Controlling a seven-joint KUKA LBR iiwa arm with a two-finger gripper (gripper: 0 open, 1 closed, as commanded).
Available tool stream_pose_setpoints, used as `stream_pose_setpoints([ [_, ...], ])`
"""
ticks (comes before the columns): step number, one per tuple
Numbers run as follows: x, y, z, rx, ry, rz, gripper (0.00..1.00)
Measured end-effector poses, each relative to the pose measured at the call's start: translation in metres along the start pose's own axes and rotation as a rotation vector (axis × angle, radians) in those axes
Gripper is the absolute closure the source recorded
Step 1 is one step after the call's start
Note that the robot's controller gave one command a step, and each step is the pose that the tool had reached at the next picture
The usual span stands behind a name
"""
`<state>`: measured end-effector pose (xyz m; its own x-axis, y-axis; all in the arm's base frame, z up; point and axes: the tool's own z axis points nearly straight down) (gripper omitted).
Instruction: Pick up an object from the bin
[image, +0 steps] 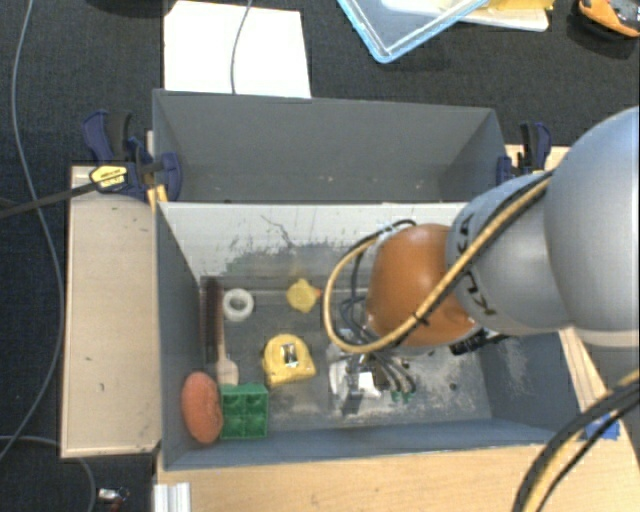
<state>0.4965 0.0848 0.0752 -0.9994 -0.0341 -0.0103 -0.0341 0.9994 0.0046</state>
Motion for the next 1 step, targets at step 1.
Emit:
stream_pose_setpoints([
  [1, 0.0002, -0.0064, -0.0177, -0.001, -0.004, -0.008, 0.0],
])
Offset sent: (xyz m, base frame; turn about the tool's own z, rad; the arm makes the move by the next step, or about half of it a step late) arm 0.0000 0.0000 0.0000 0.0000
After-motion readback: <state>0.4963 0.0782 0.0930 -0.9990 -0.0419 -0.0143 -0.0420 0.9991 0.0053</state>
